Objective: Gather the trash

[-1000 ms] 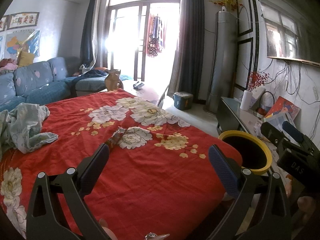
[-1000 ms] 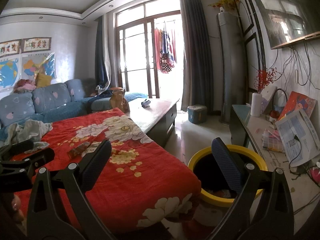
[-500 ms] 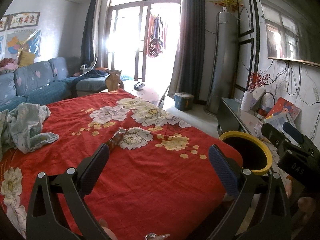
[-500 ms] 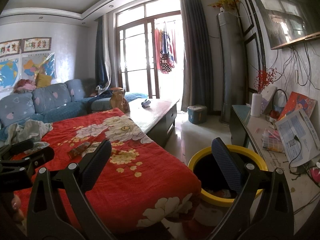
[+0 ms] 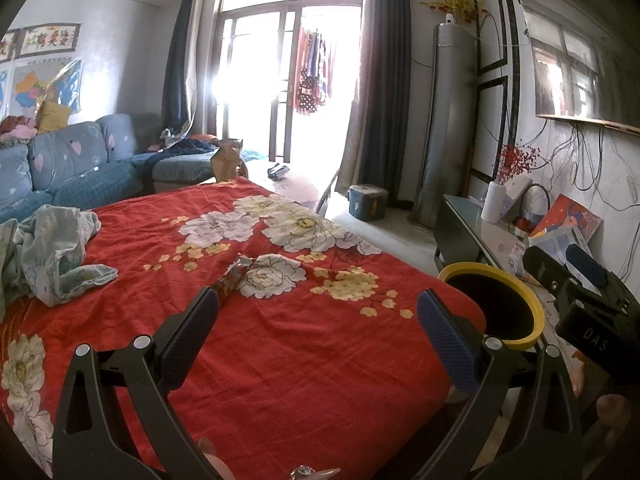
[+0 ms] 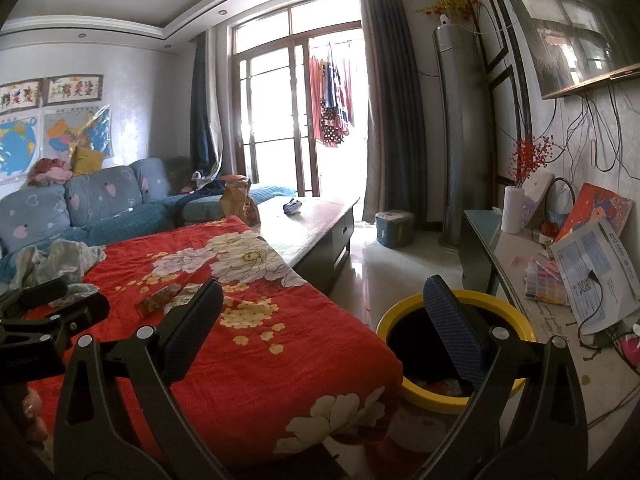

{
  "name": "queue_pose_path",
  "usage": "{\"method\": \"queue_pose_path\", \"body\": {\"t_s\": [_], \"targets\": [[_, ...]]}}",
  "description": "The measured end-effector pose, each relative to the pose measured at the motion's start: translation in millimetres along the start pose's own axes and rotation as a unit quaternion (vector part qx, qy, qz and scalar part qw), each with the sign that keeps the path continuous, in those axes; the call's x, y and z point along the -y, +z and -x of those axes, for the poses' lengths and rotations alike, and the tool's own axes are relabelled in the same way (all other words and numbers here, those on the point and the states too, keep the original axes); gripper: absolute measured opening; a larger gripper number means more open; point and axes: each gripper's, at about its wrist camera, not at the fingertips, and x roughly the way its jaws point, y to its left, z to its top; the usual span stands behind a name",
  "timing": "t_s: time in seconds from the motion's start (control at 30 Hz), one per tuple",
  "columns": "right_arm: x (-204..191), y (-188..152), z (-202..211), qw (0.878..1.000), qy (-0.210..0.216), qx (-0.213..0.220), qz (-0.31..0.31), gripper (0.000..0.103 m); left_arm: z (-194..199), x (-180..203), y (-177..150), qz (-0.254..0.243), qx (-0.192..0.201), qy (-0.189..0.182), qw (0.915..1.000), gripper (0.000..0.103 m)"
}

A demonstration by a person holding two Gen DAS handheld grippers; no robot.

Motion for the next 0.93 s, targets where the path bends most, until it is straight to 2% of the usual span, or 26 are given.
{"method": "queue_pose_path", "body": {"t_s": [0.33,0.53,0.63,0.67,0.7,0.73,0.77,0.8,0.83,0.87,0.9,0.93], "targets": [[0,1,0,1.000,0.001,0.000,0.000,0.092,-1,0,-1,-0.005,-0.003,0.005,1.0000,0.097],[-14,6,-3,1.000,0.023,-0.007,0.009,0.092,0,-10,-4,0.003,-0.029,-0.007,0.9996,0.097],[-42,20,-8,0.998,0.051,-0.015,0.025,0.092,14,-44,3,0.034,-0.029,0.011,0.9989,0.097],[-55,26,-10,0.997,0.071,-0.019,0.024,0.092,22,-68,6,0.057,-0.028,0.040,0.9972,0.097],[-75,35,-16,0.993,0.108,-0.030,0.020,0.092,27,-91,7,0.071,-0.030,0.072,0.9944,0.097],[-98,41,-24,0.989,0.138,-0.047,0.024,0.092,32,-115,8,0.087,-0.035,0.105,0.9900,0.097],[-119,45,-31,0.984,0.161,-0.065,0.028,0.092,42,-159,4,0.123,-0.046,0.159,0.9785,0.097],[-157,48,-43,0.974,0.204,-0.099,0.031,0.092,47,-184,0,0.143,-0.058,0.189,0.9697,0.097],[-192,46,-54,0.961,0.240,-0.131,0.040,0.092,52,-215,-7,0.165,-0.077,0.220,0.9584,0.097],[-227,43,-63,0.947,0.270,-0.166,0.055,0.092,60,-259,-21,0.190,-0.109,0.274,0.9364,0.097],[-257,37,-71,0.933,0.295,-0.193,0.070,0.092,64,-280,-29,0.198,-0.125,0.300,0.9248,0.097],[-303,24,-81,0.910,0.332,-0.230,0.092,0.092,69,-306,-40,0.209,-0.137,0.322,0.9132,0.097]]}}
